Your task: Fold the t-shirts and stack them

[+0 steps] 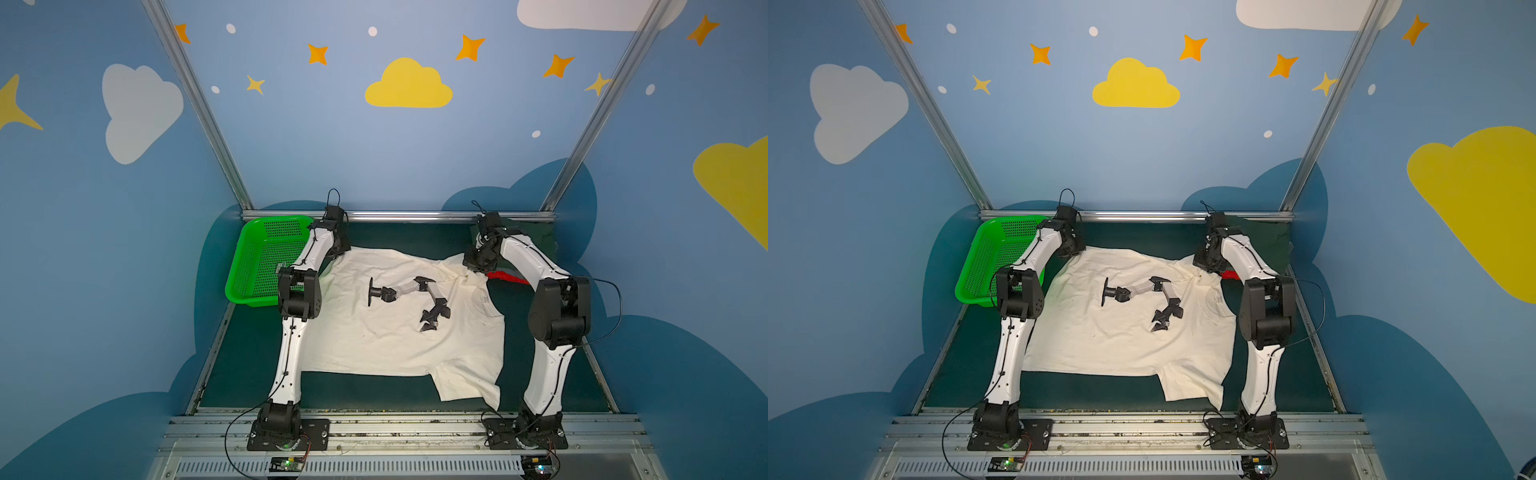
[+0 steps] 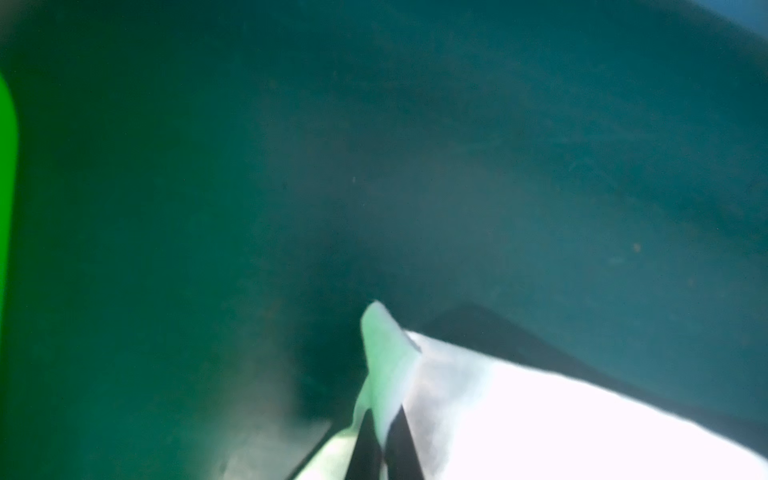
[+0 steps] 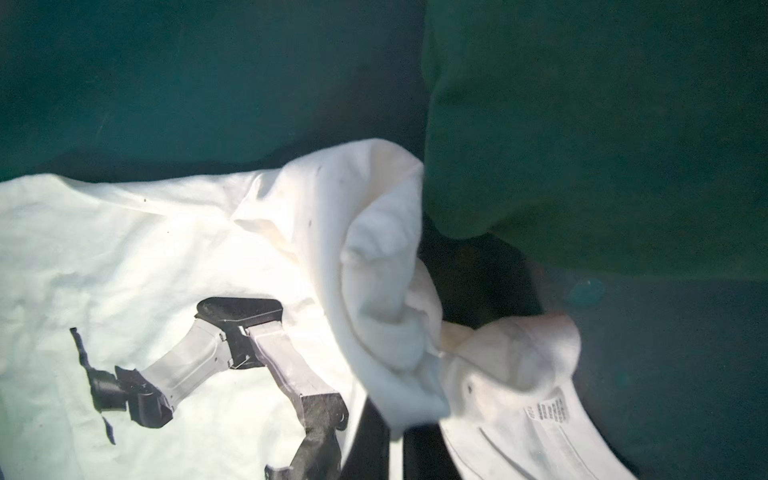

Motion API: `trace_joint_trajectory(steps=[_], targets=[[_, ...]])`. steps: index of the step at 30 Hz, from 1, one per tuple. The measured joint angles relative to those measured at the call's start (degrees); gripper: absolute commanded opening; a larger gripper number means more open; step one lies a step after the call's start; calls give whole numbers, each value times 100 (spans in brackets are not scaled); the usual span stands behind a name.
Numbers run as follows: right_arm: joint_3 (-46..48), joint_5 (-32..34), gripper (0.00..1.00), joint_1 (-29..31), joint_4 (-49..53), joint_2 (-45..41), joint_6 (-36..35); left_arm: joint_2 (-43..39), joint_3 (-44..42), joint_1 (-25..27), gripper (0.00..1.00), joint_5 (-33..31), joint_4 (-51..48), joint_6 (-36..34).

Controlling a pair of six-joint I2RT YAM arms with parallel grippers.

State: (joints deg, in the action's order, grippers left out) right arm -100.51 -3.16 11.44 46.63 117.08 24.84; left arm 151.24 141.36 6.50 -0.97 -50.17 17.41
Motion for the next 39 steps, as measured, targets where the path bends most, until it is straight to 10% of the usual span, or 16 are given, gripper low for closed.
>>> trace_joint_trajectory(steps=[39], targets=[[-278,-33,0,-11,446,-164,-136,-4011,-4885,2,4,31,1958,544]])
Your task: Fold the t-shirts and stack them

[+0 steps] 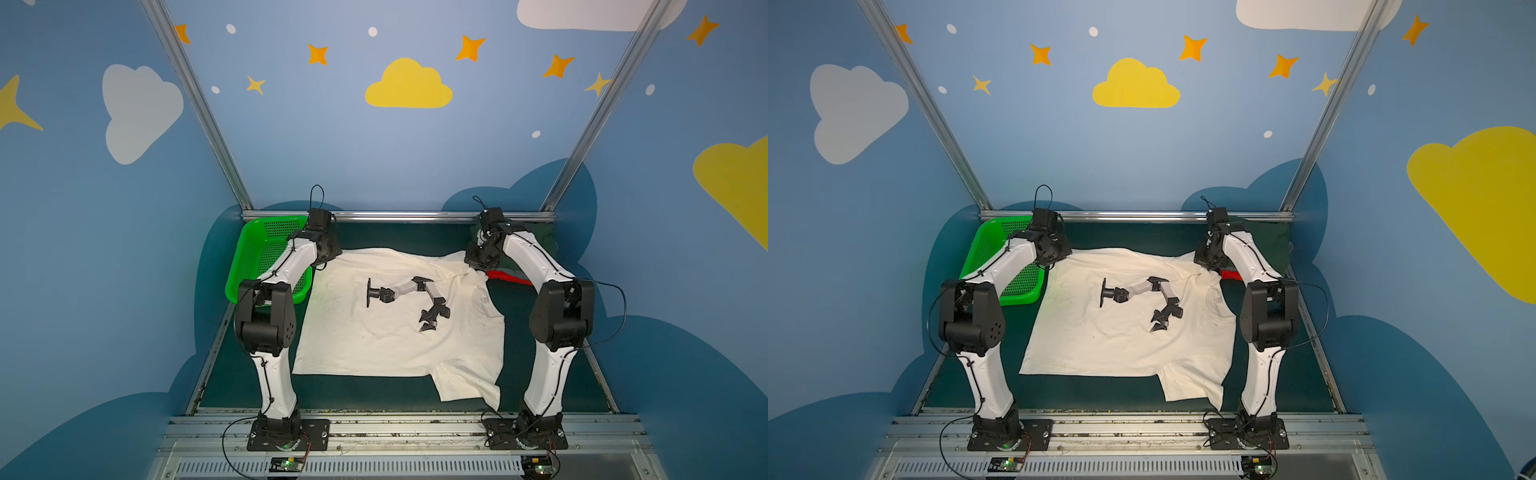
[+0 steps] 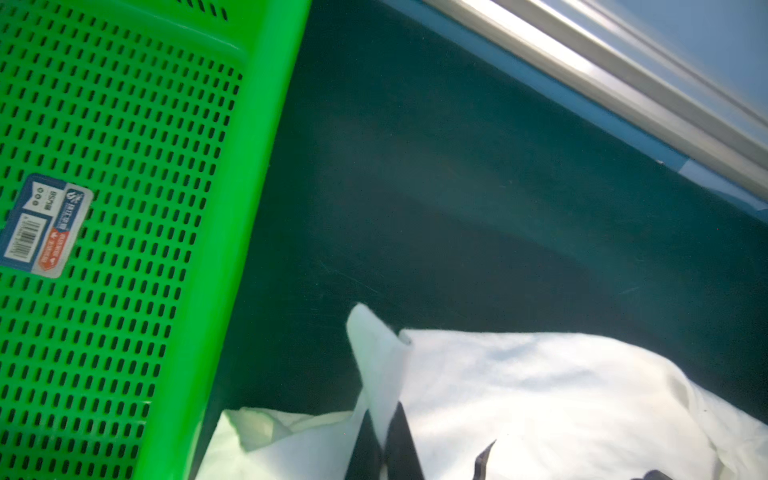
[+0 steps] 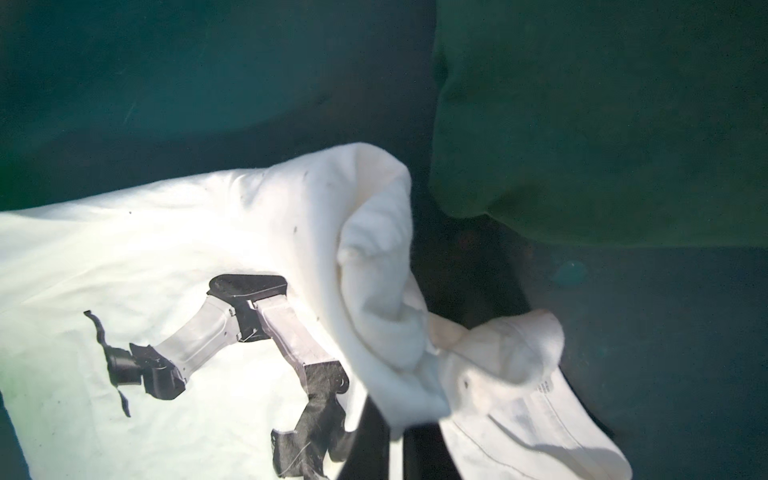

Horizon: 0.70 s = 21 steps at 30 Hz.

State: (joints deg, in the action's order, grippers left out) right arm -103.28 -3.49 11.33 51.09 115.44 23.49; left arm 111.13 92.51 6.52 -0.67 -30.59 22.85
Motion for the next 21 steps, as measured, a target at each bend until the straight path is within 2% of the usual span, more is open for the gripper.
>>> trace_joint_trajectory(steps=[5,14,21], targets=[[11,2,0,0,39,-140,-20,-378,-466,0,3,-33,267,42],[122,0,0,-24,101,-326,-42,-439,-914,0,3,-179,446,68],[326,-2,0,-39,157,-553,-42,-787,-1261,0,3,-225,577,164]])
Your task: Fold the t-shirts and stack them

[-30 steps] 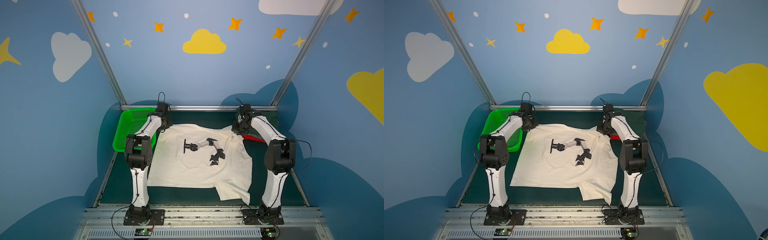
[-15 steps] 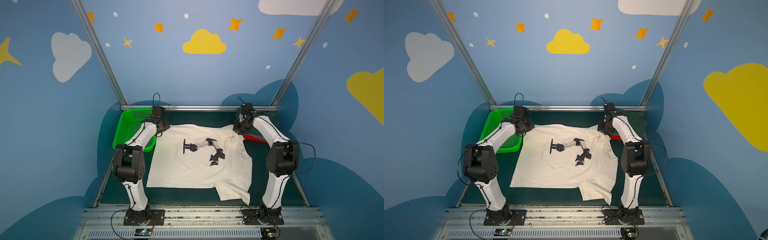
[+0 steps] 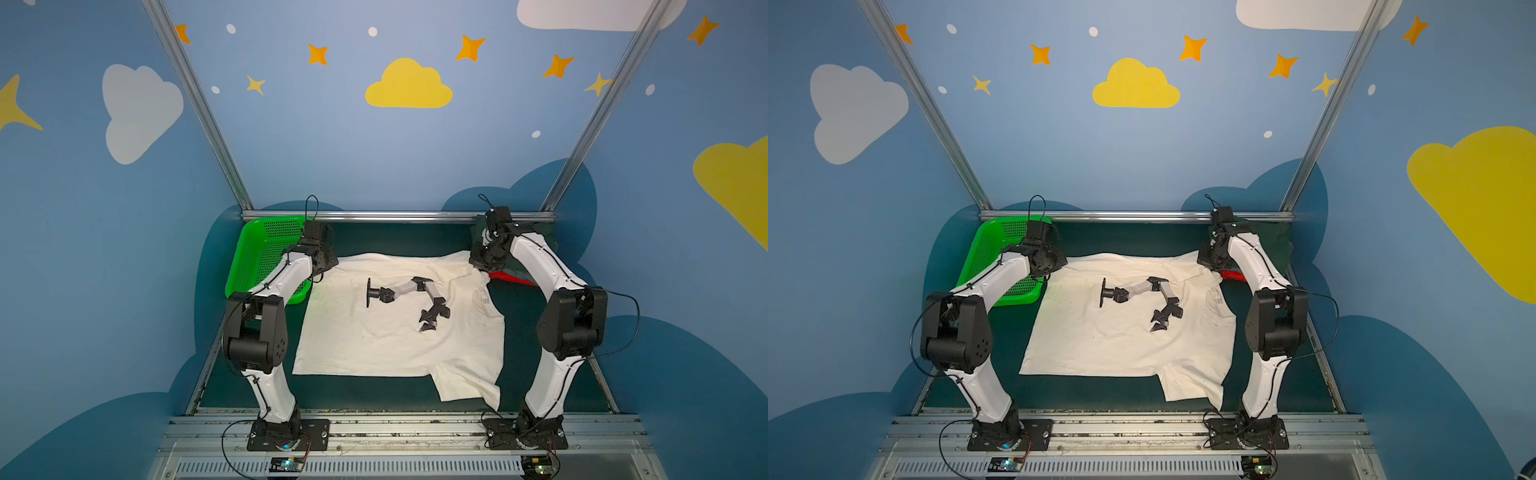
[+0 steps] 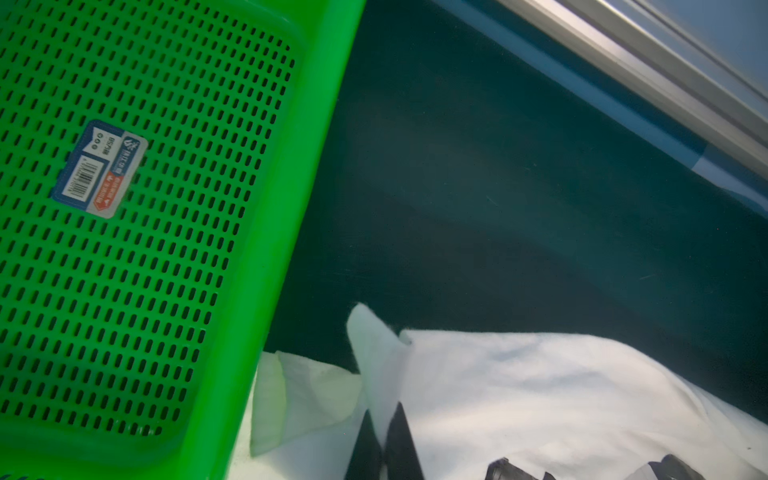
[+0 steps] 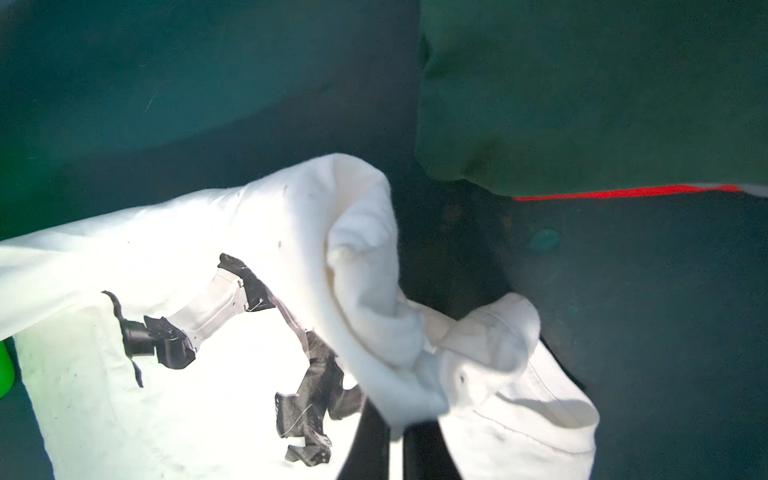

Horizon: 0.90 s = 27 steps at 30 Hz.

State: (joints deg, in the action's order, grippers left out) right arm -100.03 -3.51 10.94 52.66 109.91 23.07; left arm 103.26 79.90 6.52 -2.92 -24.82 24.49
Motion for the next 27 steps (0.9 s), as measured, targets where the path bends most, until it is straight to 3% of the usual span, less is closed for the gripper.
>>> trace_joint_trajectory(steps=[27], targets=[[455,-52,0,-138,26,-485,2,-809,-1095,-66,3,-391,254,407]])
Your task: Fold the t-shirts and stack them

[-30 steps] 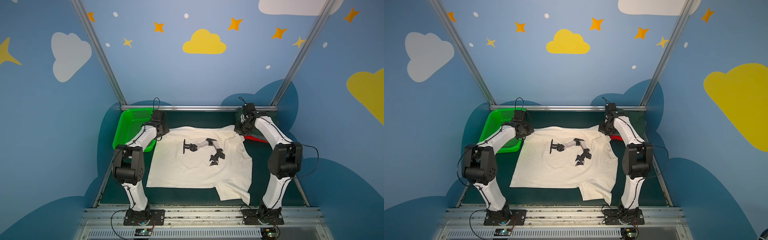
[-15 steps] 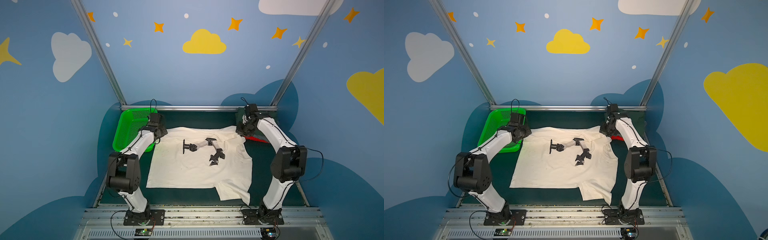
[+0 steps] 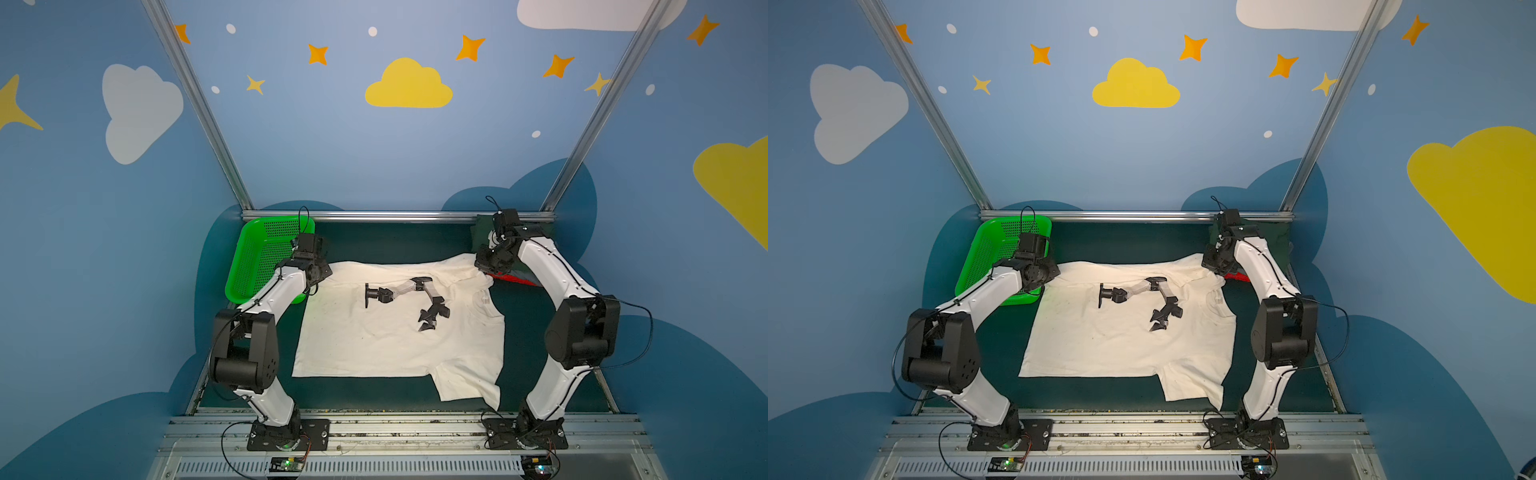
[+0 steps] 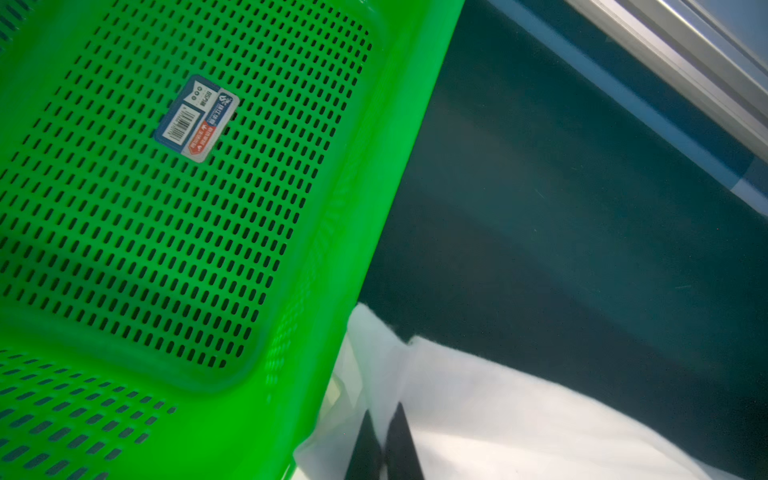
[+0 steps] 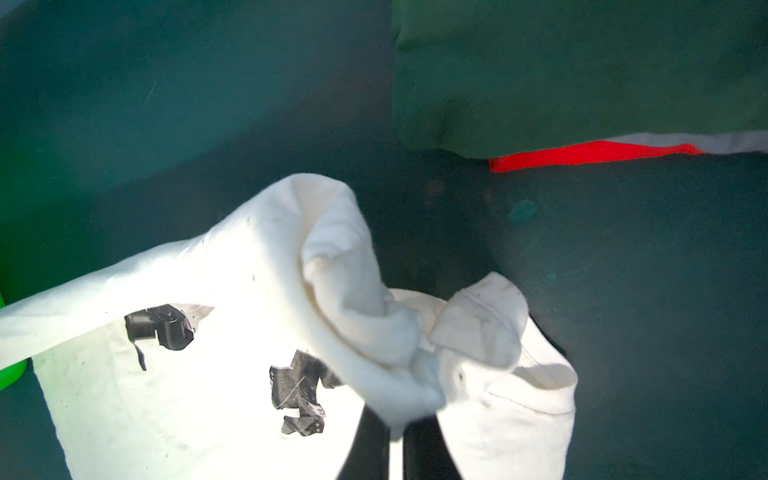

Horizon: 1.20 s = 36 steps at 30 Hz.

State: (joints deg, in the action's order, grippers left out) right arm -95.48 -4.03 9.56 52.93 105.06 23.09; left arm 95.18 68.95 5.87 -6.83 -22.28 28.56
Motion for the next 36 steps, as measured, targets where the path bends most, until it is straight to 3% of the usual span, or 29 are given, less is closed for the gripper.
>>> trace_joint_trajectory(steps=[14,36], targets=[[116,-114,0,-177,-15,-26,2,-44,-138,-92,3,-28,61,85],[1233,-507,0,-345,-39,-595,46,0,-627,-98,3,-55,413,192]])
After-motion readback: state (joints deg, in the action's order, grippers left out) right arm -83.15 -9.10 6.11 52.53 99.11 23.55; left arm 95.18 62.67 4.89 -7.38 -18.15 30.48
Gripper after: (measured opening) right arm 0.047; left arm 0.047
